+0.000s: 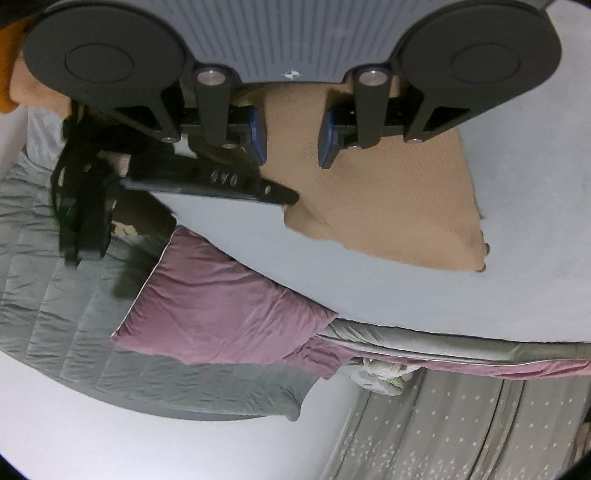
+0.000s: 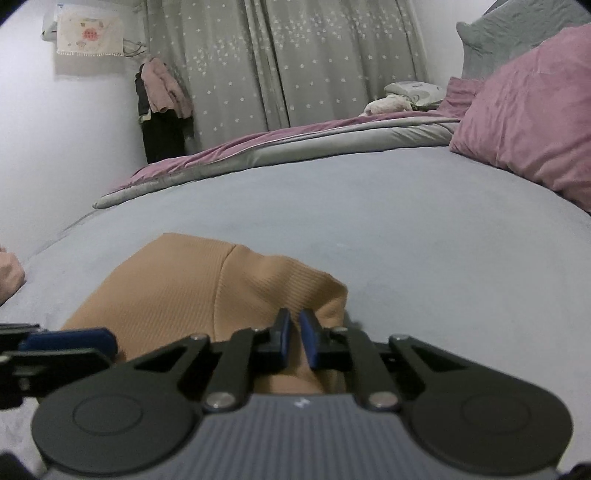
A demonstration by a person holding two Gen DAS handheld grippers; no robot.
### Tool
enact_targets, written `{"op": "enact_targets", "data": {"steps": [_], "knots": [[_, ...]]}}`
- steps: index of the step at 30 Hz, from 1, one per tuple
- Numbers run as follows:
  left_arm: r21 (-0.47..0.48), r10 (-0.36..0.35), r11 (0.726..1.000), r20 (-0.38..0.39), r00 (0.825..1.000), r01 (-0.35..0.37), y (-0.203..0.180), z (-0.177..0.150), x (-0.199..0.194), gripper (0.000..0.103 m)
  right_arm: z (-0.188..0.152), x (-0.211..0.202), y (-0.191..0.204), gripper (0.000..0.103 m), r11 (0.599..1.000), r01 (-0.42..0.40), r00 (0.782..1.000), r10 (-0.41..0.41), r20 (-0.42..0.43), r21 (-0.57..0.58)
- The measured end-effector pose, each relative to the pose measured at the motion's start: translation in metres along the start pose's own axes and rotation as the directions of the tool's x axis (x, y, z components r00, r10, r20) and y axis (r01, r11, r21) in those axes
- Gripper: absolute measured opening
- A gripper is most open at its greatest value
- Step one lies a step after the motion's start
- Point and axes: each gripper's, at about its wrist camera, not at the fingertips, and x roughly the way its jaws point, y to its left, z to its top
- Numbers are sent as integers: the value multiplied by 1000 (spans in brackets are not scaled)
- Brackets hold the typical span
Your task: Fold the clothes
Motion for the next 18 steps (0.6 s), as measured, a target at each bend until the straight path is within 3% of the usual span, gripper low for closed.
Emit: {"op": "enact_targets", "data": {"steps": [8,14,18], "knots": [[17,-9,1000,4,1000,9,-3,-2,5,30,31,-11,-8,18,998,-52,998,51,29,38],[51,-16,999,-8,1000,17,-9,-7,10,30,50,-7,18,20,993,-97,995,99,28,-64],[60,-29,998,-15,999,30,-9,-10,10,30,47,13,31,19,987,-69,997,66,-29,-142]]}}
